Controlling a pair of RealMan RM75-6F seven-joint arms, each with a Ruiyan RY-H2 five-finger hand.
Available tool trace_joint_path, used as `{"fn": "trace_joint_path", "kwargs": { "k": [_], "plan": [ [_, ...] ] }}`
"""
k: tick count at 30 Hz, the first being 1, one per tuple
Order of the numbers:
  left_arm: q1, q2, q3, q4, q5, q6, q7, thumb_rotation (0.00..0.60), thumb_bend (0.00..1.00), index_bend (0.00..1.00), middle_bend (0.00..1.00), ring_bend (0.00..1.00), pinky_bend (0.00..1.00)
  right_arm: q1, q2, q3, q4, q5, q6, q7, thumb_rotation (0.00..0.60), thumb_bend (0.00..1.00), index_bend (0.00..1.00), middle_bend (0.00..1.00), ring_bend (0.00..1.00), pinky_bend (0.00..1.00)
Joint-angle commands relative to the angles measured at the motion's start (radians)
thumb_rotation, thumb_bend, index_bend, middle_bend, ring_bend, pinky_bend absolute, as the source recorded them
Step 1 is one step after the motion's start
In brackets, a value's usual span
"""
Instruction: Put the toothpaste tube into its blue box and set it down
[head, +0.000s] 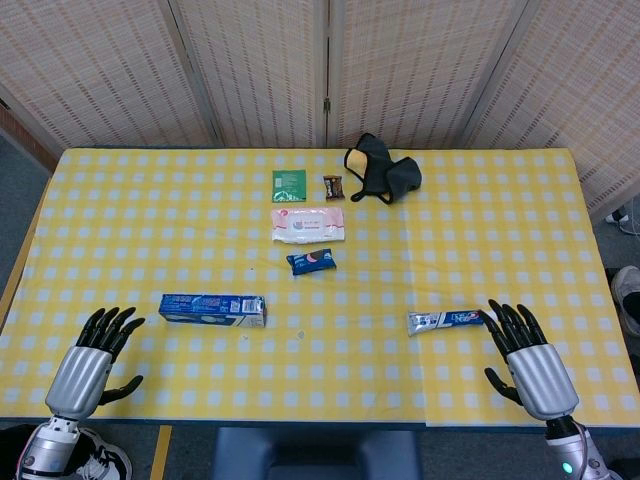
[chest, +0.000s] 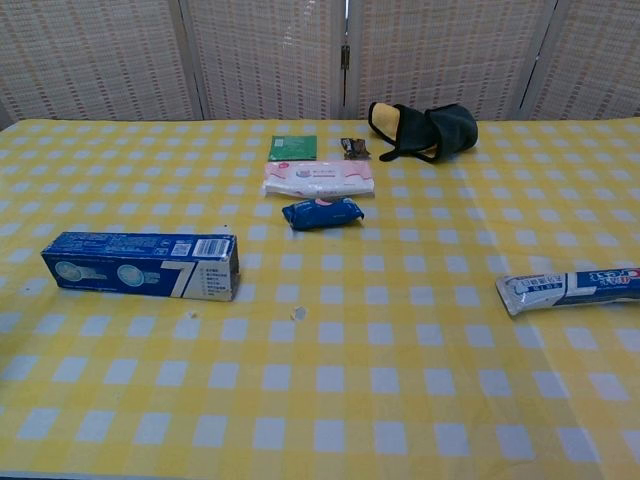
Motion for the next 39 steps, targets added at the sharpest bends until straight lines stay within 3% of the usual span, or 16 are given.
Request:
{"fn": "trace_joint_path", "kwargs": {
  "k": [1,20,26,31,39],
  "plan": [
    [0.001,0.000,0.000,0.000,0.001,0.002,0.002,0.600,0.22,0.19,0.12,0.07,0.05,0.002,0.000,0.000,-0.002,0.001,-0.003,0.002,0.600,0.33,0.00,0.00,0.00,0.00],
    [-0.046,-0.048,0.021,0.021,0.030,-0.082,-0.027,0.600,0.22,0.18,0.13,0.09,0.08,-0.006,0.017,-0.030,0.000,-0.027,-0.010,-0.007,0.600,0.33,0.00,0.00,0.00,0.00],
    [-0.135,-0.081,-0.017,0.033,-0.005,-0.209,-0.049,0.600,0.23,0.19,0.15,0.10,0.09,0.000,0.017,-0.014,-0.004,-0.004,-0.015,0.004,0.600,0.33,0.00,0.00,0.00,0.00],
    [-0.247,-0.114,-0.053,0.113,-0.024,-0.350,-0.087,0.600,0.23,0.23,0.20,0.15,0.10,0.007,0.001,-0.007,-0.003,0.011,-0.035,-0.030,0.600,0.32,0.00,0.00,0.00,0.00],
    [-0.338,-0.163,-0.111,0.177,-0.077,-0.426,-0.094,0.600,0.23,0.23,0.20,0.15,0.11,0.025,-0.015,0.001,-0.006,0.051,-0.088,-0.062,0.600,0.33,0.00,0.00,0.00,0.00]
  ]
}}
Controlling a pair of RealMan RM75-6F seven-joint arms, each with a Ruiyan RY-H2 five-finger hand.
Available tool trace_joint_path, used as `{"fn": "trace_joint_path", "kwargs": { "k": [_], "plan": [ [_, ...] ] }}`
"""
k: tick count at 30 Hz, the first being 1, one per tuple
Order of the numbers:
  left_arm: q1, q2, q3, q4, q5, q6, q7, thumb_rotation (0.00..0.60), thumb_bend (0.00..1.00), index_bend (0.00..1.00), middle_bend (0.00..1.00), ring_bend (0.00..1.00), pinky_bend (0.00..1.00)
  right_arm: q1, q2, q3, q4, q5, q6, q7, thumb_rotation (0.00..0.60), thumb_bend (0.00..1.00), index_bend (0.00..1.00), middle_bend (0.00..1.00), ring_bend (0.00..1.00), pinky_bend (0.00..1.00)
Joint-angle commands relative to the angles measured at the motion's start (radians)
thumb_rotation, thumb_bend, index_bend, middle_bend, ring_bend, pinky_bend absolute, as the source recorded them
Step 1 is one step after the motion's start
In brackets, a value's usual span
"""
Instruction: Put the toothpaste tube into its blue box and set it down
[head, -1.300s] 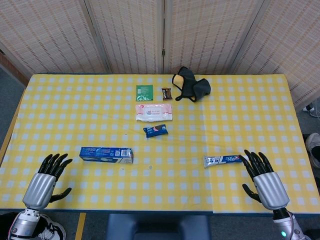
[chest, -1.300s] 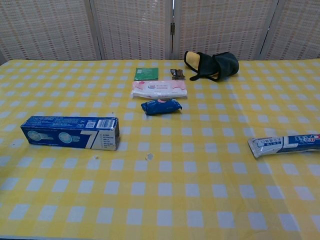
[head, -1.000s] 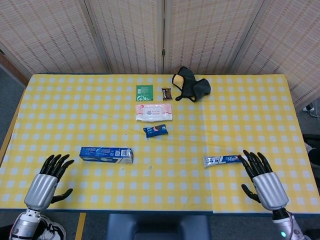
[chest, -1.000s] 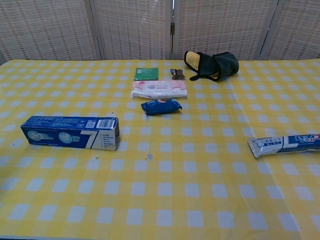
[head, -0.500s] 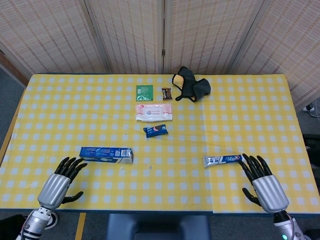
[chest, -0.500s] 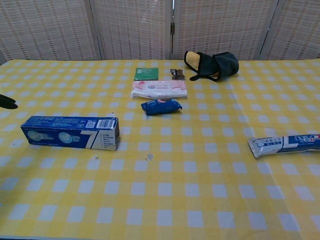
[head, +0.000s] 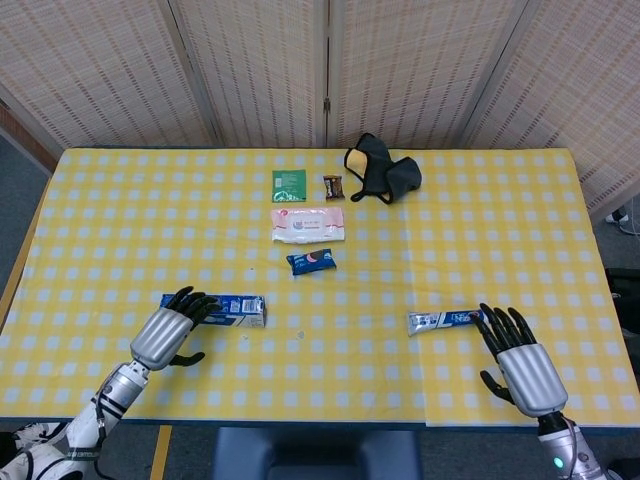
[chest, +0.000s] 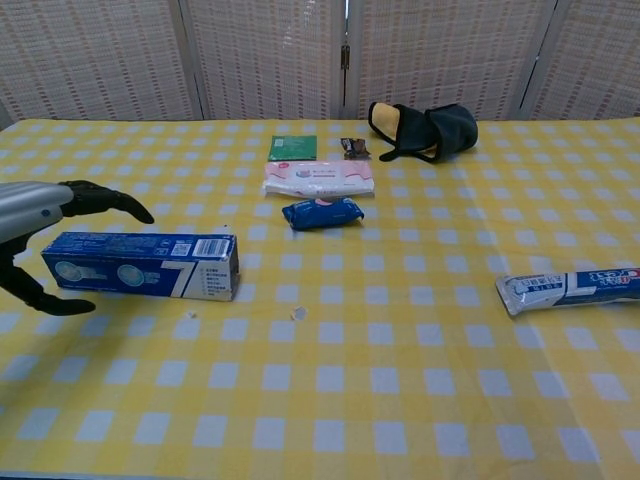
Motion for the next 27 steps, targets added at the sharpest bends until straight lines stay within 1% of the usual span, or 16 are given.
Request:
{"fn": "trace_joint_path", "kwargs": {
  "k": [1,5,11,17,20,22,27],
  "plan": [
    [-0.038,-0.026,-0.019,0.038,-0.030,-0.043,-0.006,0.600,0.23,0.23,0.20,0.15,0.12,0.004,-0.007,0.002,0.001,0.006,-0.007,-0.018,0.600,0.33,0.00,0.00,0.00,0.00],
    [-0.070,-0.058,-0.027,0.095,-0.072,-0.092,-0.015,0.600,0.23,0.23,0.20,0.15,0.13,0.004,-0.013,0.005,0.002,0.010,-0.006,-0.032,0.600,0.33,0.00,0.00,0.00,0.00],
    [-0.119,-0.109,-0.026,0.207,-0.071,-0.126,-0.114,0.600,0.23,0.27,0.23,0.17,0.16,0.004,-0.033,0.018,0.015,0.038,-0.009,-0.069,0.600,0.32,0.00,0.00,0.00,0.00],
    [-0.142,-0.136,-0.016,0.278,-0.061,-0.121,-0.177,0.600,0.23,0.28,0.24,0.18,0.17,0.009,-0.036,0.017,0.013,0.047,-0.020,-0.079,0.600,0.33,0.00,0.00,0.00,0.00],
    [-0.143,-0.151,-0.010,0.318,-0.060,-0.108,-0.208,0.600,0.24,0.30,0.28,0.23,0.21,0.009,-0.036,0.016,0.014,0.048,-0.018,-0.082,0.600,0.32,0.00,0.00,0.00,0.00],
    [-0.143,-0.157,-0.008,0.334,-0.061,-0.101,-0.219,0.600,0.25,0.33,0.32,0.27,0.24,0.009,-0.037,0.017,0.015,0.049,-0.017,-0.084,0.600,0.32,0.00,0.00,0.00,0.00],
    [-0.142,-0.171,0.005,0.382,-0.067,-0.101,-0.258,0.600,0.27,0.36,0.34,0.29,0.26,0.010,-0.042,0.022,0.018,0.060,-0.018,-0.092,0.600,0.33,0.00,0.00,0.00,0.00]
  ]
}}
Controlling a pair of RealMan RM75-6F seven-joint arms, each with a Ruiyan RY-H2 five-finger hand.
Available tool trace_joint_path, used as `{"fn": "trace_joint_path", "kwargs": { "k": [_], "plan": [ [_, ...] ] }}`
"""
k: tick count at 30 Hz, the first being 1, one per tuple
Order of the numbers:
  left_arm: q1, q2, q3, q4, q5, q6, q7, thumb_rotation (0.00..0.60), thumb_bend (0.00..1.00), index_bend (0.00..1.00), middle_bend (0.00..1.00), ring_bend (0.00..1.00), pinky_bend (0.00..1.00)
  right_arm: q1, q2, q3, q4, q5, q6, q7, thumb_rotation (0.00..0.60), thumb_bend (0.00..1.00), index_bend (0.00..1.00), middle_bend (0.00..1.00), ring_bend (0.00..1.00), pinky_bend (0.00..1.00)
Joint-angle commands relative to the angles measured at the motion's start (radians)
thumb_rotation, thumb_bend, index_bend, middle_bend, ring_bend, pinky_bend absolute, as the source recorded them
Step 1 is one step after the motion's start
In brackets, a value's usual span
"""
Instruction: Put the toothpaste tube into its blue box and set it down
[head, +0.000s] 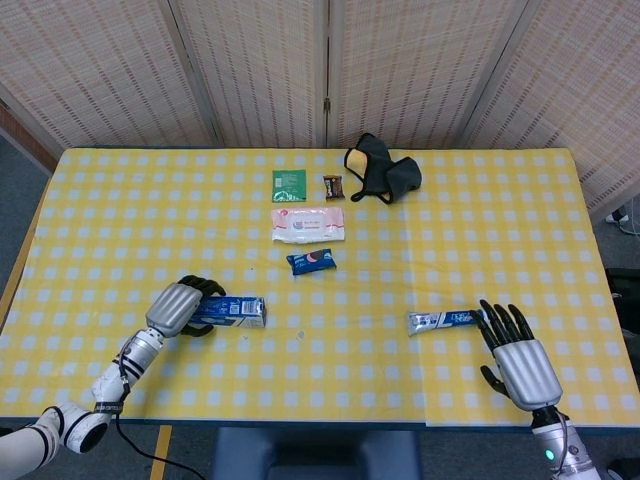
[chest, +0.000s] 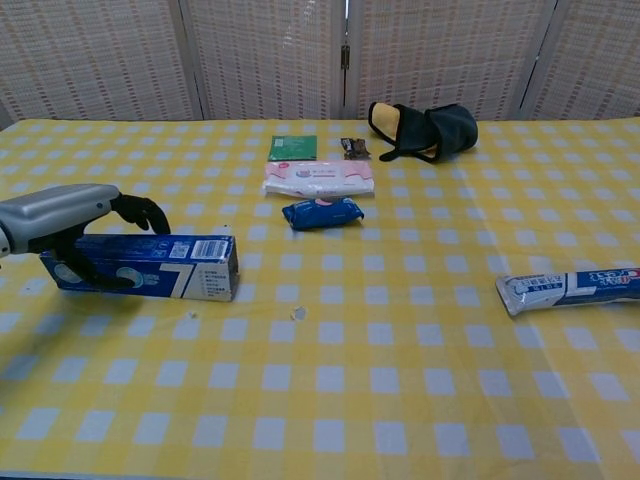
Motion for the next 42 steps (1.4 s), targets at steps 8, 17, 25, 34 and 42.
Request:
{"fn": "trace_joint_path", "kwargs": {
  "k": [8,17,25,34,42],
  "plan": [
    [-0.007,-0.026,0.029,0.069,-0.005,-0.004,-0.048,0.600,0.28,0.38,0.34,0.30,0.27,-0.002,-0.004,-0.004,-0.002,-0.005,0.010,-0.011,0.600,0.33,0.00,0.00,0.00,0.00],
    [0.000,-0.030,0.036,0.063,-0.014,0.021,-0.037,0.600,0.48,0.59,0.41,0.36,0.32,-0.001,-0.001,-0.009,-0.003,-0.009,0.008,-0.004,0.600,0.33,0.00,0.00,0.00,0.00],
    [0.017,-0.010,0.049,0.024,-0.012,0.051,-0.034,0.600,0.50,0.60,0.43,0.37,0.33,0.011,-0.006,-0.002,0.006,0.003,-0.009,-0.001,0.600,0.33,0.00,0.00,0.00,0.00],
    [0.046,0.069,0.055,-0.141,0.007,0.130,0.000,0.600,0.51,0.60,0.43,0.37,0.33,0.157,0.009,0.046,0.033,0.080,-0.243,-0.075,0.600,0.33,0.01,0.00,0.01,0.00],
    [0.059,0.098,0.059,-0.219,0.002,0.147,0.065,0.600,0.51,0.59,0.43,0.36,0.33,0.240,-0.019,0.088,0.029,0.113,-0.310,-0.182,0.600,0.33,0.26,0.19,0.15,0.08]
  ]
}}
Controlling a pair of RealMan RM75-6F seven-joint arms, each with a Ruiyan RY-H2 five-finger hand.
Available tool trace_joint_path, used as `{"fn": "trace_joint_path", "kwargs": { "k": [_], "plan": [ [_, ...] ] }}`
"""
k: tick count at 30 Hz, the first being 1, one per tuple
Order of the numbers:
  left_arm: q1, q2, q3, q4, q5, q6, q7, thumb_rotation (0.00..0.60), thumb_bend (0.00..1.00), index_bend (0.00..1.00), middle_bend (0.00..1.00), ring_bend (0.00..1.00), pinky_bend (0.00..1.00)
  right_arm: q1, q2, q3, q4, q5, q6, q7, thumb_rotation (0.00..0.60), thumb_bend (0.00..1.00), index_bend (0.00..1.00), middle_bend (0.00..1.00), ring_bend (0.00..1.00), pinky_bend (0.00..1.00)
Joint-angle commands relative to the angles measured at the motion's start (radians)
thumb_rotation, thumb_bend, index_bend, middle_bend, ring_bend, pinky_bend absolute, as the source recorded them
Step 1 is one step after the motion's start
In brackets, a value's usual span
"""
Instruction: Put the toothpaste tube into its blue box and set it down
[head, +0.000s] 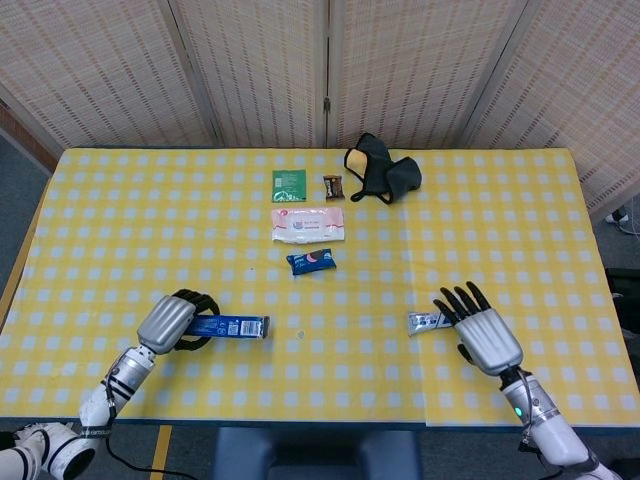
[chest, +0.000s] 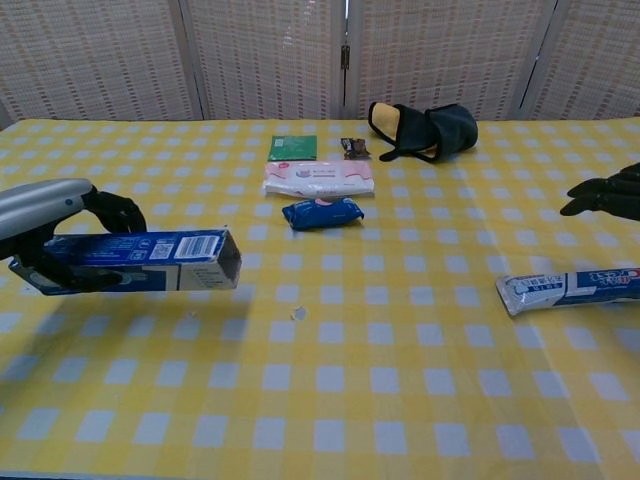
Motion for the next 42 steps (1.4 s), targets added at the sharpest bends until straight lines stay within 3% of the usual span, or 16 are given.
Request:
{"fn": "trace_joint_path", "kwargs": {
  "k": [1,12,28,39,42],
  "plan": [
    [0.005,0.008,0.001,-0.015,-0.001,0.008,0.015,0.600,0.51,0.59,0.43,0.36,0.33,0.037,-0.023,0.024,0.007,0.045,-0.049,-0.047,0.600,0.33,0.26,0.19,0.16,0.08],
    [0.001,0.007,-0.006,-0.014,-0.003,0.005,-0.019,0.600,0.51,0.59,0.43,0.35,0.32,0.115,-0.133,0.044,0.075,0.222,-0.143,-0.191,0.600,0.33,0.27,0.19,0.16,0.09],
    [-0.002,0.018,-0.001,0.020,0.013,0.013,-0.081,0.600,0.51,0.58,0.43,0.35,0.31,0.175,-0.256,0.031,0.161,0.332,-0.140,-0.296,0.600,0.32,0.34,0.23,0.17,0.10],
    [0.001,0.034,0.001,0.017,0.008,0.012,-0.106,0.600,0.51,0.55,0.43,0.34,0.30,0.201,-0.305,0.028,0.193,0.353,-0.108,-0.311,0.600,0.33,0.51,0.36,0.24,0.16],
    [0.001,0.036,0.000,0.015,0.005,0.008,-0.103,0.600,0.51,0.54,0.43,0.34,0.30,0.203,-0.321,0.026,0.208,0.343,-0.086,-0.311,0.600,0.33,0.59,0.42,0.30,0.20]
  ]
}}
